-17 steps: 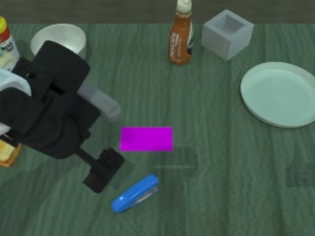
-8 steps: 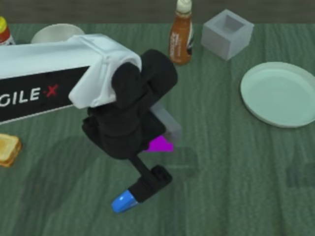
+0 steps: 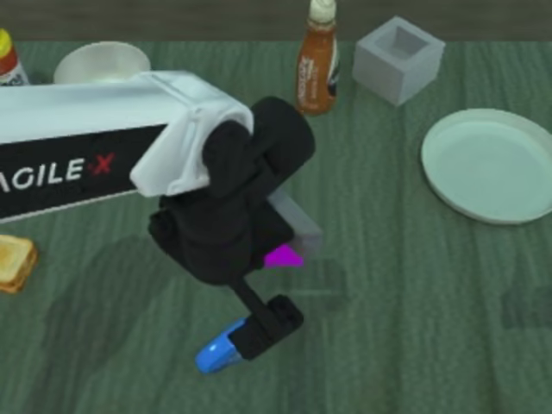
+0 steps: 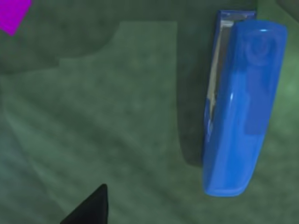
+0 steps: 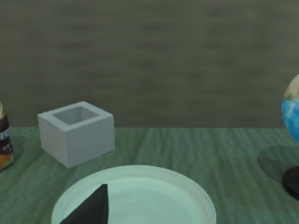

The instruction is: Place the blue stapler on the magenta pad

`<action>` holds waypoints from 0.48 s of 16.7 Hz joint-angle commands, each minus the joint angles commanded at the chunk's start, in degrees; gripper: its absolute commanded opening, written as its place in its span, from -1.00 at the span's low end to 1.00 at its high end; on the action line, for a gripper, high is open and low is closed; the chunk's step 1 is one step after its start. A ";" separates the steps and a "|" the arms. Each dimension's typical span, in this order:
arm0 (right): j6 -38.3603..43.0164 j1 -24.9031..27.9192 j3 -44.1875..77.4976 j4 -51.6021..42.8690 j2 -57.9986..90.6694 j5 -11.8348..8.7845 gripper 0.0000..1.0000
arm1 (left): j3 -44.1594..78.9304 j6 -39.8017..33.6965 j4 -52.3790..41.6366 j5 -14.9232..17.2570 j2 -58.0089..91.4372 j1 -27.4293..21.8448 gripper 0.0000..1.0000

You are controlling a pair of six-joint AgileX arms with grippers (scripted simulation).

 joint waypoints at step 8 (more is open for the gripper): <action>0.00 0.00 0.00 0.00 0.00 0.00 1.00 | -9.54 0.18 18.52 0.04 8.65 -0.03 1.00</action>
